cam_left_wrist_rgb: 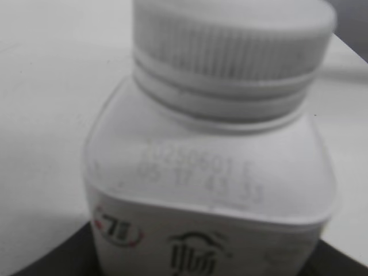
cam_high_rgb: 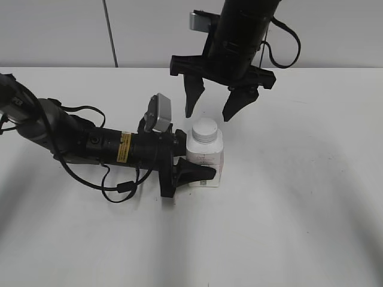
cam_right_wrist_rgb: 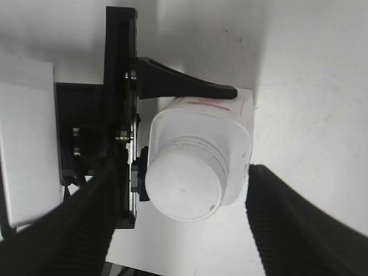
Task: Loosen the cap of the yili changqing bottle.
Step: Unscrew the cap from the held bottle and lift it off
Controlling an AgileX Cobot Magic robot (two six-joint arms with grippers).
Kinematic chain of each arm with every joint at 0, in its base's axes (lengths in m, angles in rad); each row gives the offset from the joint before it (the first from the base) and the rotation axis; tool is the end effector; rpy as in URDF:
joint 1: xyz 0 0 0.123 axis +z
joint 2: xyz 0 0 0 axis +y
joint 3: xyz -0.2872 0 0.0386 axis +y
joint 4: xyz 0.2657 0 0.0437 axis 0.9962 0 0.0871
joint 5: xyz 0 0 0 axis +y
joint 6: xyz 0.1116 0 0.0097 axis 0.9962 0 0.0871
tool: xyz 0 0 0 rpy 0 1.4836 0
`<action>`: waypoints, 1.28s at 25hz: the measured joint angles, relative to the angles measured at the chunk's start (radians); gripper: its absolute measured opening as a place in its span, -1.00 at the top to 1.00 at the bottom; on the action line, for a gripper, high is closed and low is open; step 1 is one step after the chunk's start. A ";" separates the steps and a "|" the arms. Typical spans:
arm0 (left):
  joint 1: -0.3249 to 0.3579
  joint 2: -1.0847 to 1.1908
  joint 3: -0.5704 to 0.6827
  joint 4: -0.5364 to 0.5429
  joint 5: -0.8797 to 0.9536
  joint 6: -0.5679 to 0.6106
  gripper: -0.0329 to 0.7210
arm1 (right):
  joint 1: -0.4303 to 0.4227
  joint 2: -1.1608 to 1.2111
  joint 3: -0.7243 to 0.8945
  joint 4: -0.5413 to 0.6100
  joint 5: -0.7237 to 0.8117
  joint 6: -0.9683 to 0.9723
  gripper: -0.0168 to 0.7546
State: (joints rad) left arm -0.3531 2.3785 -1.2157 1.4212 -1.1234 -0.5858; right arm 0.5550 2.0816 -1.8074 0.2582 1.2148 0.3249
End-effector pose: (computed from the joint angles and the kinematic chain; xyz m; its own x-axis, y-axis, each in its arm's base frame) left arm 0.3559 -0.2376 0.0315 -0.0659 0.3164 -0.9463 0.9978 0.0167 -0.0640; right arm 0.3778 0.2658 0.2178 -0.9864 -0.1492 -0.0685 -0.1628 0.9437 0.2878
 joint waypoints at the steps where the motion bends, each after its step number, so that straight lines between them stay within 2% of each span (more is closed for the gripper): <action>1: 0.000 0.000 0.000 0.000 0.000 0.000 -0.13 | 0.000 0.000 0.000 0.000 0.000 0.000 -0.46; 22: 0.000 0.000 0.000 -0.006 0.002 0.000 -0.13 | 0.025 0.053 0.020 -0.022 0.002 0.000 -0.45; 28: 0.000 0.000 0.000 -0.013 0.003 0.000 -0.13 | 0.025 0.053 0.020 -0.024 0.002 0.000 -0.20; 32: 0.000 0.000 0.000 -0.014 0.004 0.000 -0.13 | 0.025 0.053 0.020 -0.027 0.004 0.000 -0.14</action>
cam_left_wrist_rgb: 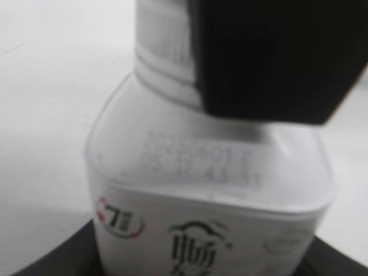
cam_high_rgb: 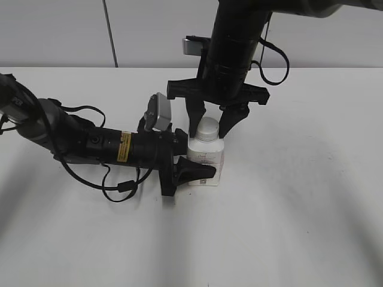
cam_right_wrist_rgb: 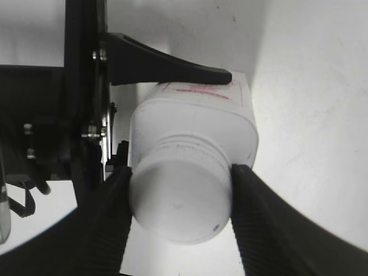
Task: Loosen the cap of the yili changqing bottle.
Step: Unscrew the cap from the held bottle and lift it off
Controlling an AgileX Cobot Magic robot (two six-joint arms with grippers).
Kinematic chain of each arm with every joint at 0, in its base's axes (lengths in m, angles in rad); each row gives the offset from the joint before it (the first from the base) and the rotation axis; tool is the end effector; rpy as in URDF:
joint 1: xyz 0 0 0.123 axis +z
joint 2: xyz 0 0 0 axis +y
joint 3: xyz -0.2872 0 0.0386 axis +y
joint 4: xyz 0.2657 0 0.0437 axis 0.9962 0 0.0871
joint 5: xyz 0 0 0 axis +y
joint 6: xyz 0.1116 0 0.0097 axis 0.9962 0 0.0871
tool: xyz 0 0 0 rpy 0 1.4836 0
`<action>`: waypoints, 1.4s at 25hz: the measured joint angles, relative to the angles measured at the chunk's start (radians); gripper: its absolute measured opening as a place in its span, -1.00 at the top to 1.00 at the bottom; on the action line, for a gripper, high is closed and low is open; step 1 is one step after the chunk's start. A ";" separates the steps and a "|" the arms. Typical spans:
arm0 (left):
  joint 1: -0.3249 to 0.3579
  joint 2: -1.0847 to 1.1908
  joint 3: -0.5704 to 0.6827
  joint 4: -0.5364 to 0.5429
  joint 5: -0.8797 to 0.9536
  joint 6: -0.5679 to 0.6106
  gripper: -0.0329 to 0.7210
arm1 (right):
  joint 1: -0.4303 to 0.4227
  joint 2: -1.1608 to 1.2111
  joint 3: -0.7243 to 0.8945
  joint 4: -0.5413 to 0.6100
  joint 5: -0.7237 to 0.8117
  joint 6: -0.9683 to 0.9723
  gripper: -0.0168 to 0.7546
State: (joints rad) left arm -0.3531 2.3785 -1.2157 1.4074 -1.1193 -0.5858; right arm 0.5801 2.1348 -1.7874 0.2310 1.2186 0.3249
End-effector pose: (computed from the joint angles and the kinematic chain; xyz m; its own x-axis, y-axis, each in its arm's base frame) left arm 0.3573 -0.2377 0.0318 -0.0719 0.3130 -0.9470 0.9974 0.0305 -0.0656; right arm 0.3731 0.2733 0.1869 -0.9830 -0.1832 -0.0080 -0.1799 0.9549 0.2362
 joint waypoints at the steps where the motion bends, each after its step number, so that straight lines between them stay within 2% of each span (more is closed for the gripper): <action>1: 0.000 0.000 0.000 0.000 0.000 0.000 -0.13 | 0.000 0.000 0.000 0.000 0.000 -0.001 -0.13; 8: 0.000 0.000 0.000 -0.003 0.000 0.000 -0.13 | 0.000 0.000 0.000 -0.002 0.001 -0.035 -0.10; 12: 0.000 0.000 0.000 -0.005 0.000 0.000 -0.13 | 0.000 0.000 0.000 -0.006 0.002 -0.123 -0.09; 35: 0.001 0.000 0.000 0.010 -0.002 0.003 -0.13 | 0.000 0.000 0.000 -0.015 0.005 -1.369 -0.08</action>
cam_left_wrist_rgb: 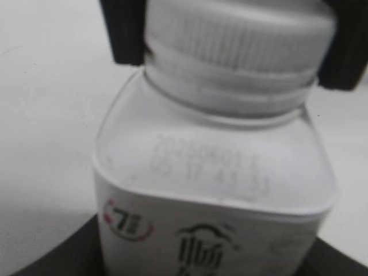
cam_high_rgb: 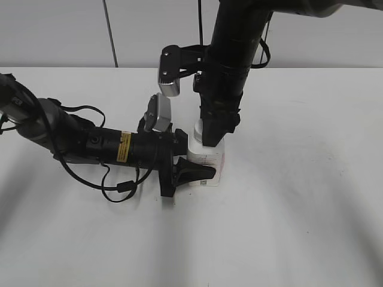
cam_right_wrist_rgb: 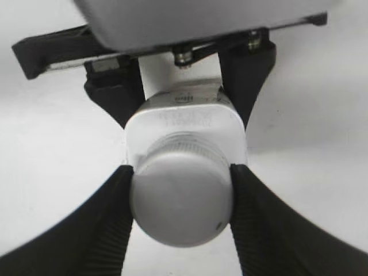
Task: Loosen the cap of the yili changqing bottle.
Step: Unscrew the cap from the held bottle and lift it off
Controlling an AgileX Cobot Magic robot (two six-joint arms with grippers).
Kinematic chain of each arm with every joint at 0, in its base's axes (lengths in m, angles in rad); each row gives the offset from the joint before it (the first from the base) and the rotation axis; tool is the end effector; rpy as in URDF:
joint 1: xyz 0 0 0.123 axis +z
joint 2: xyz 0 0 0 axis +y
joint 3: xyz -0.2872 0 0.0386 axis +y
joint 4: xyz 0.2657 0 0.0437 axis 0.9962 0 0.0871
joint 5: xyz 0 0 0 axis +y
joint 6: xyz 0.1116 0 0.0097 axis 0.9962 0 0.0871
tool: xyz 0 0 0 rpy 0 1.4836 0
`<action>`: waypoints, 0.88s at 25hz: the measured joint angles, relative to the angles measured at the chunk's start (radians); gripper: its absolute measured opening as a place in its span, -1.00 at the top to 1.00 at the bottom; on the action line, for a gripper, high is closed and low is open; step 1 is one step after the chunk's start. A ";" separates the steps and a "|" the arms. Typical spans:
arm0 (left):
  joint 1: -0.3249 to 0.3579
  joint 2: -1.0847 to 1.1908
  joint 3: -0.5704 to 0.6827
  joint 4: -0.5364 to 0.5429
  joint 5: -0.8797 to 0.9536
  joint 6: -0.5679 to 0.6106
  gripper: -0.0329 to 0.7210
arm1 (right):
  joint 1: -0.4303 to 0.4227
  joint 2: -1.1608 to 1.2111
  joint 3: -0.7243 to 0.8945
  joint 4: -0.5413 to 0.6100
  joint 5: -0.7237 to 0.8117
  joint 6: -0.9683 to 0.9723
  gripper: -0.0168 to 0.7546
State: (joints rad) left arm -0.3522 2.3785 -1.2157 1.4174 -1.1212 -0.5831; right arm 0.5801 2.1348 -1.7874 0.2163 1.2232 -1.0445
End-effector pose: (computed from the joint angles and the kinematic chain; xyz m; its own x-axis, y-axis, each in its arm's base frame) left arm 0.3565 -0.2372 0.0315 -0.0652 0.3163 -0.9464 0.9979 0.0211 -0.0617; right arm 0.3734 0.2717 0.1865 -0.0149 -0.9755 -0.2193 -0.9993 0.0073 0.0353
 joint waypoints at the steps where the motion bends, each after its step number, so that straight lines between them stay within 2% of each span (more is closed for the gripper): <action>1: 0.000 0.000 0.000 0.002 0.000 0.000 -0.13 | 0.000 0.000 0.000 0.000 0.000 -0.054 -0.08; 5: 0.000 0.000 0.000 0.003 0.000 0.000 -0.13 | 0.000 0.000 0.000 -0.008 0.000 -0.286 -0.08; 7: 0.000 0.000 0.000 0.003 0.000 0.000 -0.13 | 0.000 0.000 0.000 -0.010 0.000 -0.343 -0.08; 22: 0.000 0.000 0.000 0.010 -0.012 -0.003 -0.13 | 0.000 -0.003 -0.029 0.022 0.007 -0.393 -0.06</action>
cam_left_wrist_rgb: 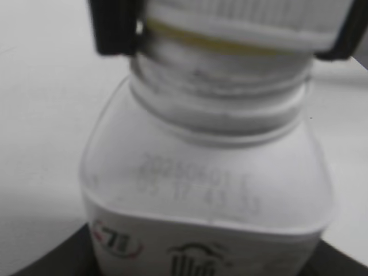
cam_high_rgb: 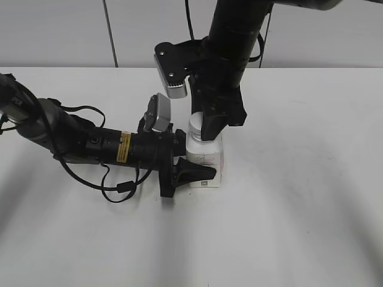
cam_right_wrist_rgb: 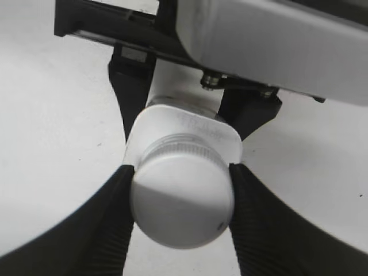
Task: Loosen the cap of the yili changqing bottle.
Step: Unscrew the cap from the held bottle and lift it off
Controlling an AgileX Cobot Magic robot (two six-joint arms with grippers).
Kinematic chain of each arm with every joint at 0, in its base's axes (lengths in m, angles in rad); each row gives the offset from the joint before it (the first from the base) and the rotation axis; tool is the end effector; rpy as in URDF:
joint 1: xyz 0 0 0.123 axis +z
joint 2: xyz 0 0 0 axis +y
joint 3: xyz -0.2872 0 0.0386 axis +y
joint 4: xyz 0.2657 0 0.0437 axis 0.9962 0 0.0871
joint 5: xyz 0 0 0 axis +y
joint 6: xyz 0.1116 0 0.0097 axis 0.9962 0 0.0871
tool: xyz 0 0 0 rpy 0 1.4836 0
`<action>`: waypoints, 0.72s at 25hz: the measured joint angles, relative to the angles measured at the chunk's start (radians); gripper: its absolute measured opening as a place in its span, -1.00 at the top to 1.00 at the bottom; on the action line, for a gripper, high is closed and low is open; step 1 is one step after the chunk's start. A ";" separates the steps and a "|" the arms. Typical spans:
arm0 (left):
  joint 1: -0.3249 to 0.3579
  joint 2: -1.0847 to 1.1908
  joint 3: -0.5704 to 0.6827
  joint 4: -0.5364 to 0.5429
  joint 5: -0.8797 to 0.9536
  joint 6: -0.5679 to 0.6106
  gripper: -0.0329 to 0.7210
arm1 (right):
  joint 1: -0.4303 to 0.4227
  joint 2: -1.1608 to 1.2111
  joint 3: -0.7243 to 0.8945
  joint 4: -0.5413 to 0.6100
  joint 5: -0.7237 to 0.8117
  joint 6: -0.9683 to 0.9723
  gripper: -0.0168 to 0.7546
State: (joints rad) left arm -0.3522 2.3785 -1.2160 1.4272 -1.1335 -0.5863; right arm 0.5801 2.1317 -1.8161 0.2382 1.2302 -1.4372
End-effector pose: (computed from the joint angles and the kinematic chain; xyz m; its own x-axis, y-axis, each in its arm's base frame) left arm 0.3551 -0.2375 0.0322 -0.0639 0.3111 -0.9482 0.9979 0.0073 -0.0649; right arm 0.3751 0.2756 0.1963 0.3674 -0.8982 -0.2415 -0.9298 -0.3611 -0.0713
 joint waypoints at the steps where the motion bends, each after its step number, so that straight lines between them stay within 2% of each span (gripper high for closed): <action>1: 0.000 0.000 0.000 0.000 0.000 -0.001 -0.13 | 0.000 -0.002 -0.001 0.002 0.000 0.002 -0.06; 18: 0.000 0.000 0.000 0.003 0.000 -0.003 -0.13 | 0.000 -0.042 -0.003 -0.053 -0.003 0.153 -0.05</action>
State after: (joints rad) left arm -0.3522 2.3785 -1.2160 1.4299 -1.1335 -0.5896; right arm 0.5801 2.0894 -1.8191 0.1851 1.2267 -1.2842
